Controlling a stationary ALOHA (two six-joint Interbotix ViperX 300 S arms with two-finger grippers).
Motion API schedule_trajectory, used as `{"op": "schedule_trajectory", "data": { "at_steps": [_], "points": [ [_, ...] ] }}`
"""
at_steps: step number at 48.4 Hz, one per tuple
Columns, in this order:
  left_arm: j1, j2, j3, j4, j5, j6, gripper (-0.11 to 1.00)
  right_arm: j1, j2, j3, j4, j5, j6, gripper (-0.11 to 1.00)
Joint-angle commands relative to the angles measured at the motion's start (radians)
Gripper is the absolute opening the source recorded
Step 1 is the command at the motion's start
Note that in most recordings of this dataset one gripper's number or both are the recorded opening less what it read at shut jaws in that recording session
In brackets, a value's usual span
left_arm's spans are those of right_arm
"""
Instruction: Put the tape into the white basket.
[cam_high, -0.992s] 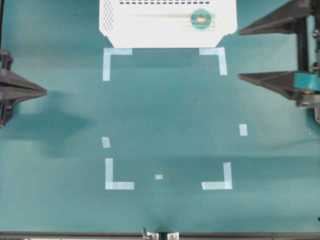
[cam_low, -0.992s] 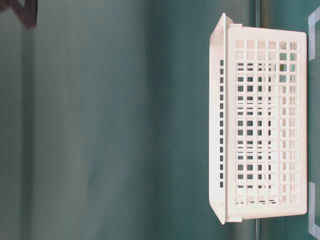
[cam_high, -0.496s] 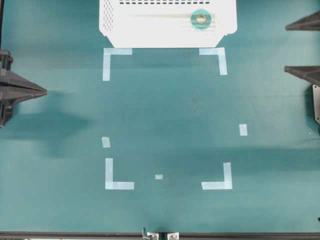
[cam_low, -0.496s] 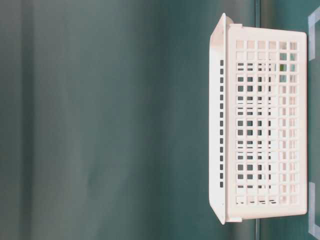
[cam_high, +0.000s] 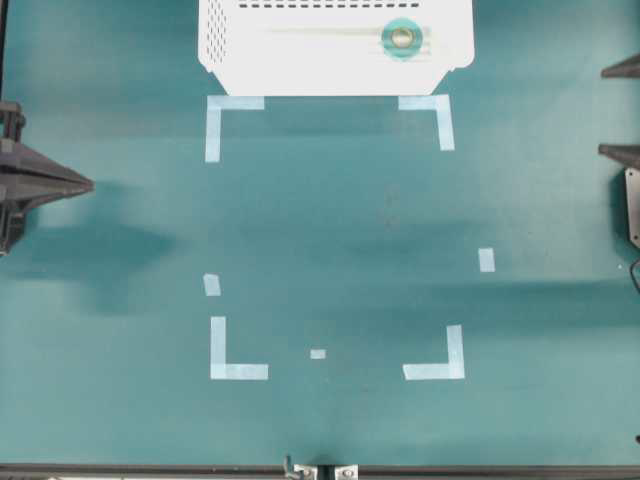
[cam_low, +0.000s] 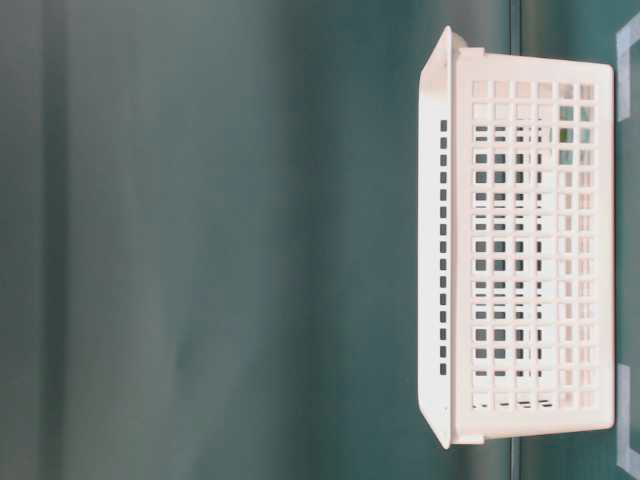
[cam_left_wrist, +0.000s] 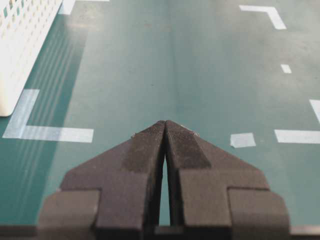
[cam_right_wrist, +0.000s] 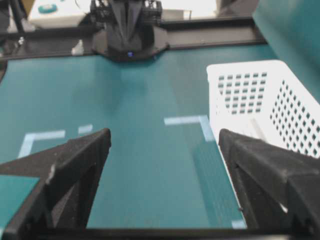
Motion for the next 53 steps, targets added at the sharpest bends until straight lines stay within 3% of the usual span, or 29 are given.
{"op": "schedule_trajectory", "data": {
  "at_steps": [1, 30, 45, 53],
  "points": [
    [0.003, 0.002, -0.021, 0.000, 0.003, 0.002, -0.11, -0.002, -0.002, 0.008, -0.002, -0.003, 0.000, 0.96],
    [0.003, -0.003, -0.020, 0.000, 0.005, 0.002, -0.11, -0.002, -0.006, 0.209, -0.006, 0.002, -0.012, 0.96],
    [0.003, -0.003, -0.020, 0.000, 0.005, 0.002, -0.11, -0.002, 0.014, 0.238, -0.121, -0.017, -0.006, 0.96],
    [0.003, -0.003, -0.020, 0.000, 0.005, 0.002, -0.11, -0.002, 0.029, 0.253, -0.126, -0.044, -0.003, 0.96]
  ]
}}
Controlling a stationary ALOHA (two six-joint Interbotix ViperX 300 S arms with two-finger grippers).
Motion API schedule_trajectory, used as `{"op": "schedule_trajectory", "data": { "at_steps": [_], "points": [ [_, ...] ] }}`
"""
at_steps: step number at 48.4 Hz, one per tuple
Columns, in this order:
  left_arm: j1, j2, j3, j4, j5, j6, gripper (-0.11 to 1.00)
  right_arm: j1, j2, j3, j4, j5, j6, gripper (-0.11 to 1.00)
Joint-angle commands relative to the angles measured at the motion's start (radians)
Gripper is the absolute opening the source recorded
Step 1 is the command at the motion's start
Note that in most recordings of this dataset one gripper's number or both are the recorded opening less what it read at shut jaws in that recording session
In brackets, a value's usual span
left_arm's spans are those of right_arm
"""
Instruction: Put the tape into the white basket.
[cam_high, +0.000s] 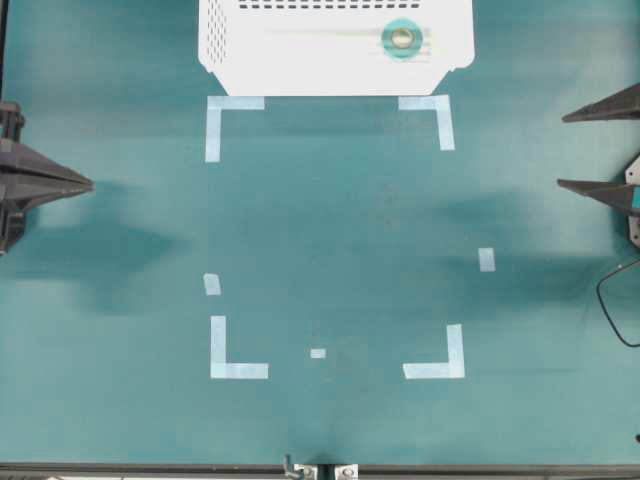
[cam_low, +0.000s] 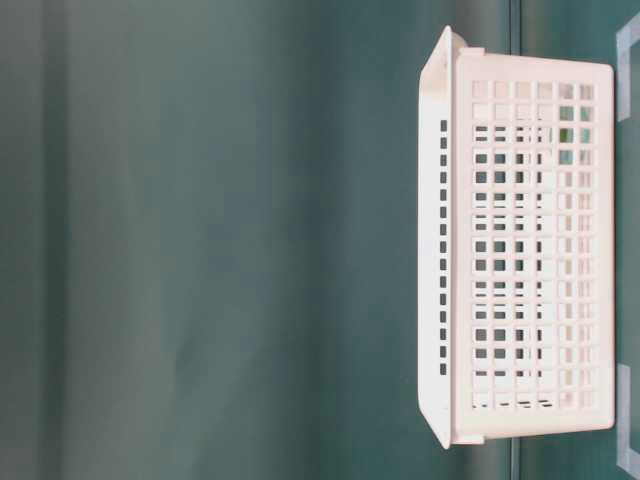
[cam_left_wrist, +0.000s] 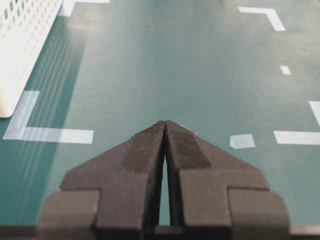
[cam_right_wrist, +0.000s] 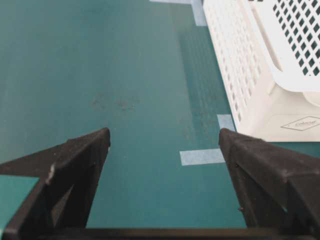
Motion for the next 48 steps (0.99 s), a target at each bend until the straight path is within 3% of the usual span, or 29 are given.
{"op": "schedule_trajectory", "data": {
  "at_steps": [1, 30, 48],
  "points": [
    [0.003, 0.009, -0.021, 0.000, -0.006, 0.002, -0.11, -0.002, 0.026, 0.002, -0.005, -0.029, 0.002, 0.96],
    [0.003, 0.008, -0.021, 0.000, -0.005, 0.002, -0.11, -0.003, 0.031, 0.109, -0.012, -0.163, 0.006, 0.96],
    [0.003, 0.008, -0.021, 0.000, -0.005, 0.002, -0.11, -0.003, 0.031, 0.206, -0.014, -0.331, 0.005, 0.96]
  ]
}}
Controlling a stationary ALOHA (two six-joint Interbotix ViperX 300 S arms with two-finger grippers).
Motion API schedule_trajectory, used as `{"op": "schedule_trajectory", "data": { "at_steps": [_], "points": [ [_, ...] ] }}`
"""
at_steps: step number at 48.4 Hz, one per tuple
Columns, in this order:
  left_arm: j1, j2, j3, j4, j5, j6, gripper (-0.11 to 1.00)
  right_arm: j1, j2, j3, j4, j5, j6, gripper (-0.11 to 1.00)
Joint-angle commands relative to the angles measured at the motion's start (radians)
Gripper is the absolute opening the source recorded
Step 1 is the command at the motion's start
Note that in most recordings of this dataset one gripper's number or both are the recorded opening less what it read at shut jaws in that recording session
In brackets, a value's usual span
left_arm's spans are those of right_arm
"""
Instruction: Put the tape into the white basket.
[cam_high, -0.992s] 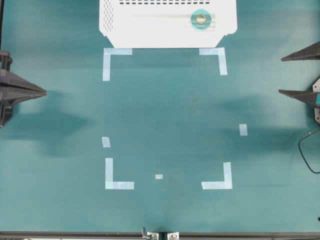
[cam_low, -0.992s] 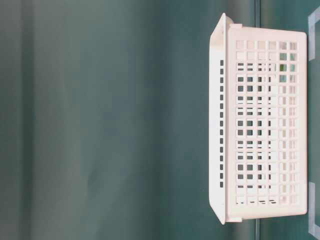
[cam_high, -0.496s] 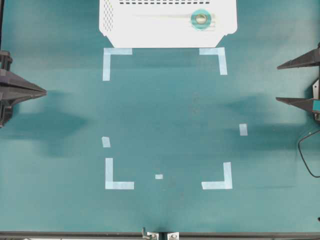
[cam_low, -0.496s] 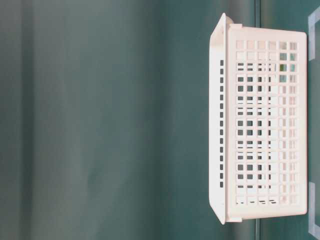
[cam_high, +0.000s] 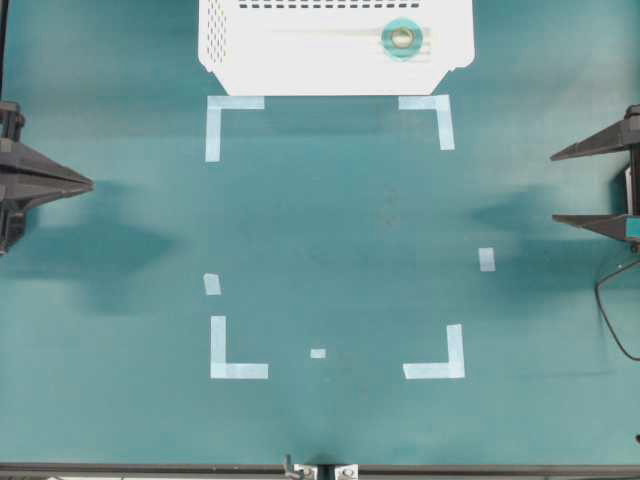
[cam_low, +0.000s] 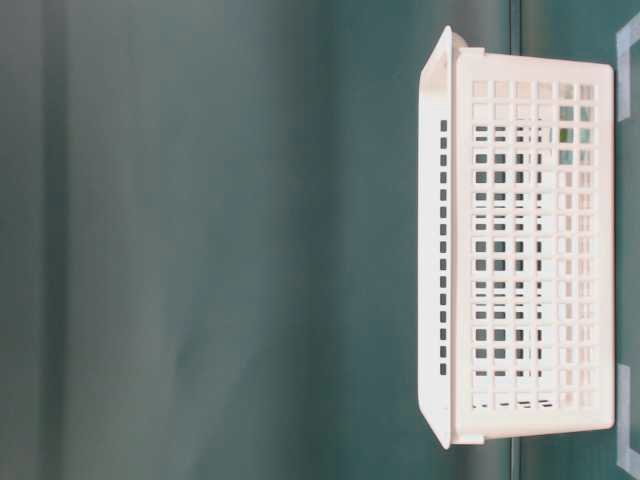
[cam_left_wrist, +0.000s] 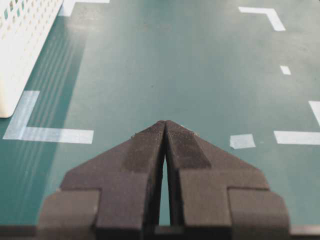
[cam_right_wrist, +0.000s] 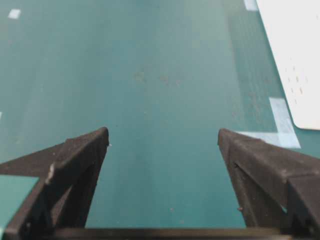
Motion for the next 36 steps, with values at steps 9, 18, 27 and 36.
{"op": "schedule_trajectory", "data": {
  "at_steps": [9, 18, 27, 36],
  "points": [
    [0.003, 0.008, -0.020, 0.000, -0.006, 0.002, -0.11, -0.003, 0.015, 0.009, -0.003, -0.048, 0.000, 0.96],
    [0.003, 0.008, -0.021, 0.000, -0.005, 0.002, -0.11, -0.002, 0.017, 0.008, -0.002, -0.048, 0.000, 0.96],
    [0.003, 0.008, -0.021, 0.000, -0.005, 0.002, -0.11, -0.003, 0.017, 0.008, -0.003, -0.049, 0.002, 0.96],
    [0.003, 0.008, -0.020, 0.000, -0.005, 0.002, -0.11, -0.002, 0.017, -0.008, -0.002, -0.043, 0.011, 0.96]
  ]
}}
